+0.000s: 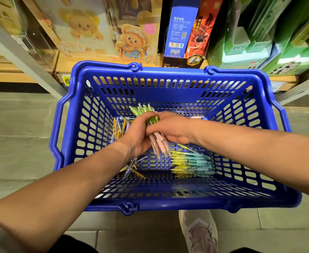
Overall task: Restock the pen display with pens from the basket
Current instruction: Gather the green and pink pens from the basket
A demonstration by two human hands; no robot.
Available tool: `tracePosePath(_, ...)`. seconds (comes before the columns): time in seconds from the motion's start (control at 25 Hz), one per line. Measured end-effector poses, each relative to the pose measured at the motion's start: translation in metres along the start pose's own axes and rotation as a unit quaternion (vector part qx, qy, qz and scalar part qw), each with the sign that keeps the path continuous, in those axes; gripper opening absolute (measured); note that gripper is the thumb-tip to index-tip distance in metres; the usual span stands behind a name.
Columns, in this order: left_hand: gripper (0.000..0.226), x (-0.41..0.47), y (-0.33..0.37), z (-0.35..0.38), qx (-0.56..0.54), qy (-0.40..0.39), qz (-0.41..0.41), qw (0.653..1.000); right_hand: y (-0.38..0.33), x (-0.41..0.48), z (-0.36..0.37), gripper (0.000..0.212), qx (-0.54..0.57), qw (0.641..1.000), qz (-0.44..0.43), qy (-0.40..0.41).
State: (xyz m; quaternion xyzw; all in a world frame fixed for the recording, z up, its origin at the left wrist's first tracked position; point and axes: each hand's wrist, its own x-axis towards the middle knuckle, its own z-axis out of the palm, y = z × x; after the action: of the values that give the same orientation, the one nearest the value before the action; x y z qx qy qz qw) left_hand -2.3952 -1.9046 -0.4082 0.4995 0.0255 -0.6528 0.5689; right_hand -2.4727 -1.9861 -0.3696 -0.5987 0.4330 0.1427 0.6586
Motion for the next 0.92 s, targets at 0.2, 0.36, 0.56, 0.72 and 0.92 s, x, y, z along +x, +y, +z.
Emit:
tracePosePath(0.2, 0.03, -0.001, 0.002, -0.005, -0.003, -0.006, 0.002, 1.0, -0.004, -0.007, -0.003, 0.011, 0.14, 0.99, -0.006, -0.034)
tracePosePath(0.36, 0.025, -0.003, 0.005, -0.004, 0.012, -0.014, -0.004, 1.0, -0.005, -0.005, -0.005, 0.014, 0.248, 0.968, -0.002, 0.046)
tracePosePath(0.56, 0.028, -0.004, 0.007, -0.002, 0.029, -0.016, -0.027, 0.999, -0.002, 0.002, -0.004, 0.023, 0.087, 0.993, -0.037, 0.074)
tracePosePath(0.72, 0.024, -0.009, 0.015, -0.005, 0.004, -0.027, -0.036, 0.999, -0.01, 0.001, -0.029, 0.022, -0.254, 0.962, -0.094, 0.019)
tracePosePath(0.92, 0.015, -0.007, 0.019, -0.006, 0.026, -0.021, -0.03, 0.999, -0.004, 0.014, -0.05, 0.01, -0.248, 0.955, -0.135, 0.091)
